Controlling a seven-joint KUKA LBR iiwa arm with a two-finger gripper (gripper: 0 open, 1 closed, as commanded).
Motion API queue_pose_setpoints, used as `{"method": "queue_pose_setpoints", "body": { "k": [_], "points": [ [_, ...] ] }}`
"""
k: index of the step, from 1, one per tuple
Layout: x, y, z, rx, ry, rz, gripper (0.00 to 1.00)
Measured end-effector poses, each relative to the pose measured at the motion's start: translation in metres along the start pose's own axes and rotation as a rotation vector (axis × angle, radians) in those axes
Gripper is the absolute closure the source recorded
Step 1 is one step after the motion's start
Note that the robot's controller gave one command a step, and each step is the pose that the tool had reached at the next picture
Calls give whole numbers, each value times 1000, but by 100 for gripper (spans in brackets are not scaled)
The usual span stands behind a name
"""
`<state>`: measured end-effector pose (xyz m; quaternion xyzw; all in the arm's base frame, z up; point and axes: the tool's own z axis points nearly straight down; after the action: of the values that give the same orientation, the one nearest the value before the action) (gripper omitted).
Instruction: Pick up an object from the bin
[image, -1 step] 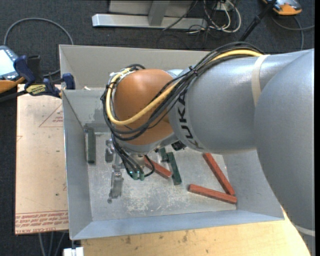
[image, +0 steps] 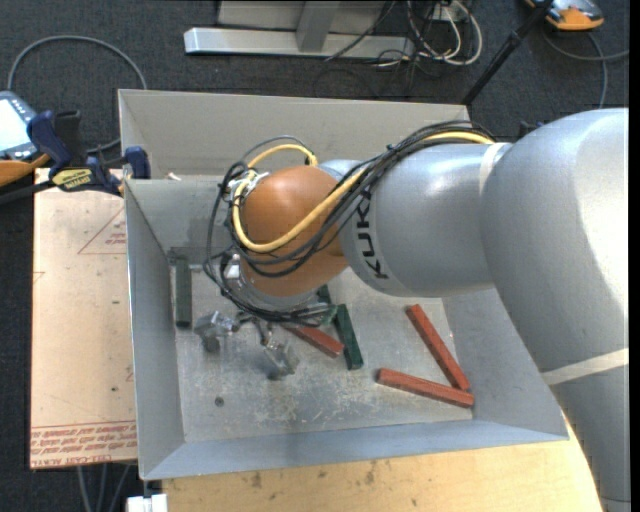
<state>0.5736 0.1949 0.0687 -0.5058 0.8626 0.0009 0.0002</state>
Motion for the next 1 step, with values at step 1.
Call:
{"method": "queue_pose_setpoints", "body": {
  "k": [1],
  "points": [
    [56,-76,-2,6,-1,-167,0]
  ]
}}
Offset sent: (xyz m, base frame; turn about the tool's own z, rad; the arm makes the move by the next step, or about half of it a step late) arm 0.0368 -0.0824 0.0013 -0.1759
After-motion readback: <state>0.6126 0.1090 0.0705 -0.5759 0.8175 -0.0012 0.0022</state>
